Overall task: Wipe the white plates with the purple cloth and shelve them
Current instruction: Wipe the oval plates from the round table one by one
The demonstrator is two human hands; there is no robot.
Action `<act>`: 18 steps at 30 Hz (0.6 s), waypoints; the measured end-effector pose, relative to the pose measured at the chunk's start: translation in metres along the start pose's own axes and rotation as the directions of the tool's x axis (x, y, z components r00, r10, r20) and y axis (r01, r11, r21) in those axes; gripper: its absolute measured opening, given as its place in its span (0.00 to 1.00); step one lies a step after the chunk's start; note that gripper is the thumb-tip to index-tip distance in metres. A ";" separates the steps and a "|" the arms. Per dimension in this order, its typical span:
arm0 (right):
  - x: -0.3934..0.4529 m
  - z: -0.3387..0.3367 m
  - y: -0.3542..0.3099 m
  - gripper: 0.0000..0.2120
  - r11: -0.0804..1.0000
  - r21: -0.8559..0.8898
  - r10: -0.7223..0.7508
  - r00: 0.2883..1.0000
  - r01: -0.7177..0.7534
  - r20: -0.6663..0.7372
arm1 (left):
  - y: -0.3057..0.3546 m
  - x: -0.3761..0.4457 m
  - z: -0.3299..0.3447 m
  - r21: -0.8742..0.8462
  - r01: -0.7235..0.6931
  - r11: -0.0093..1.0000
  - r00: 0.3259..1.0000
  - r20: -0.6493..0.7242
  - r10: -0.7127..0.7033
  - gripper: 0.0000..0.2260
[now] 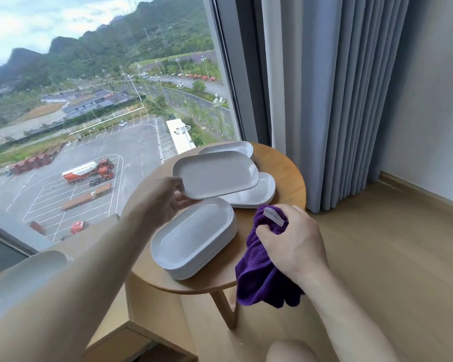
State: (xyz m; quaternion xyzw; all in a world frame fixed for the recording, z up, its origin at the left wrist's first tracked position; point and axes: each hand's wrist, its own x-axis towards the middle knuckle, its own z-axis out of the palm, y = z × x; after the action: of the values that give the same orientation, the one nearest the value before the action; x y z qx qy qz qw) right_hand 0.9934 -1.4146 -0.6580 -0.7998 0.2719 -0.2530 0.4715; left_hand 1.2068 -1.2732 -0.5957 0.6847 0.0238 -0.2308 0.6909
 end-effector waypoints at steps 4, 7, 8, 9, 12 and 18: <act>-0.008 -0.001 -0.013 0.03 0.965 0.261 -0.022 0.994 -0.007 0.108 | -0.020 -0.058 -0.031 -0.189 0.039 0.981 0.998 0.046 -0.031 0.24; -0.017 0.001 -0.026 0.03 0.906 0.415 -0.037 0.963 -0.080 0.266 | -0.037 -0.097 -0.061 -0.321 0.034 0.946 0.999 0.038 -0.023 0.30; -0.020 0.002 -0.031 0.04 0.886 0.452 -0.043 0.949 -0.108 0.312 | -0.042 -0.108 -0.070 -0.343 0.026 0.939 1.000 0.023 -0.019 0.31; -0.024 0.005 -0.036 0.04 0.866 0.481 -0.050 0.936 -0.133 0.350 | -0.048 -0.117 -0.079 -0.346 0.018 0.938 1.000 0.003 -0.018 0.31; -0.038 0.016 -0.053 0.06 0.799 0.557 -0.047 0.901 -0.225 0.431 | -0.065 -0.146 -0.102 -0.329 -0.002 0.944 0.999 -0.040 -0.012 0.33; -0.076 0.044 -0.082 0.12 0.671 0.620 -0.055 0.806 -0.407 0.589 | -0.106 -0.205 -0.133 -0.404 0.049 0.913 0.999 0.017 -0.046 0.40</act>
State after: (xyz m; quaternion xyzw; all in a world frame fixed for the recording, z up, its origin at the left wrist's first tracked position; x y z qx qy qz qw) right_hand 0.9840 -1.3030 -0.6147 -0.5537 0.0784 -0.0426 0.8279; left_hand 1.0237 -1.0824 -0.6316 0.5255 0.0854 -0.2401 0.8117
